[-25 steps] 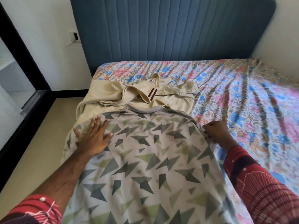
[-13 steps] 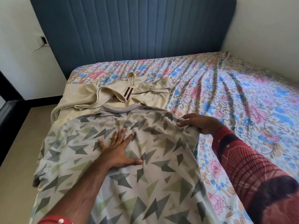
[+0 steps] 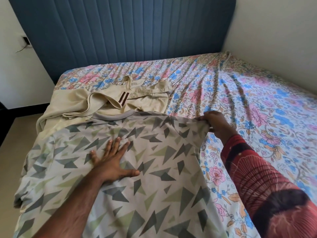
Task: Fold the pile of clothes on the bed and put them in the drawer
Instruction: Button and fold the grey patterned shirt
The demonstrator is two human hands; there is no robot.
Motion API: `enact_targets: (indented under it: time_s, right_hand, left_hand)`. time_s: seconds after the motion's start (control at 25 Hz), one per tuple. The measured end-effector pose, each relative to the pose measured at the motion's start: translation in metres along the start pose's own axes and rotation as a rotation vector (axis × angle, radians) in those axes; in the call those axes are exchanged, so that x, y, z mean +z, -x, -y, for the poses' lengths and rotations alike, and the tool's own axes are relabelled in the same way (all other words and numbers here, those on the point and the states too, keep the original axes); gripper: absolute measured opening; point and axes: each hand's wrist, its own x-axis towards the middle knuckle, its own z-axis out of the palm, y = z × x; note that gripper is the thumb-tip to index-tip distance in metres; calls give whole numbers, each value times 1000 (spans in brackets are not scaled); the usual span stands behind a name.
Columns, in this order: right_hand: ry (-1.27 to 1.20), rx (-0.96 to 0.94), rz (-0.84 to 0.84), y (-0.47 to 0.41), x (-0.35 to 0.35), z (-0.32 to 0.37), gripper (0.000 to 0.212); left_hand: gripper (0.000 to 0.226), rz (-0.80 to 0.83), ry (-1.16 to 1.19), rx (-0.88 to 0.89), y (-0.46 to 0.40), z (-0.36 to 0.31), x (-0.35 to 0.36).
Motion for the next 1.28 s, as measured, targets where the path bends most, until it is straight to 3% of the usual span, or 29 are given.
enact_targets:
  time_s: [0.08, 0.2, 0.32, 0.4, 0.48, 0.52, 0.6, 0.68, 0.76, 0.92, 1.04, 1.16, 1.28]
  right_hand:
    - [-71, -93, -115, -1, -14, -11, 23]
    - [385, -183, -228, 6, -34, -32, 38]
    - [543, -337, -320, -4, -37, -33, 30]
    - [605, -359, -95, -13, -29, -17, 32]
    - [824, -374, 186, -24, -21, -10, 34]
    - [917, -422, 237, -27, -18, -8, 32]
    - [714, -425, 235, -27, -19, -5, 34]
    - [361, -361, 179, -24, -21, -2, 40]
    - [242, -348, 88, -26, -22, 1, 42]
    - [824, -351, -296, -27, -33, -11, 34]
    - [807, -360, -400, 4, -38, -19, 30]
    - [722, -354, -169, 76, -37, -39, 25]
    - [682, -141, 187, 166, -39, -75, 29]
  left_hand:
    - [132, -3, -16, -9, -1, 2, 0]
    - [133, 0, -14, -1, -3, 2, 1]
    - [132, 1, -15, 4, -3, 2, 2]
    - [133, 0, -14, 8, -3, 0, 2]
    - [135, 2, -6, 10, -2, 0, 2]
    - [135, 1, 0, 11, -2, -1, 1]
    - [135, -7, 2, 11, -2, 0, 2]
    - [134, -19, 4, 15, -3, 1, 3]
    - [134, -28, 2, 21, -4, 2, 4]
    - [137, -45, 0, 26, -7, 3, 6]
    - [128, -86, 4, 24, 2, 0, 9]
    - [97, -155, 12, 29, 33, 0, 21]
    - [78, -192, 1, 49, 78, 13, 46]
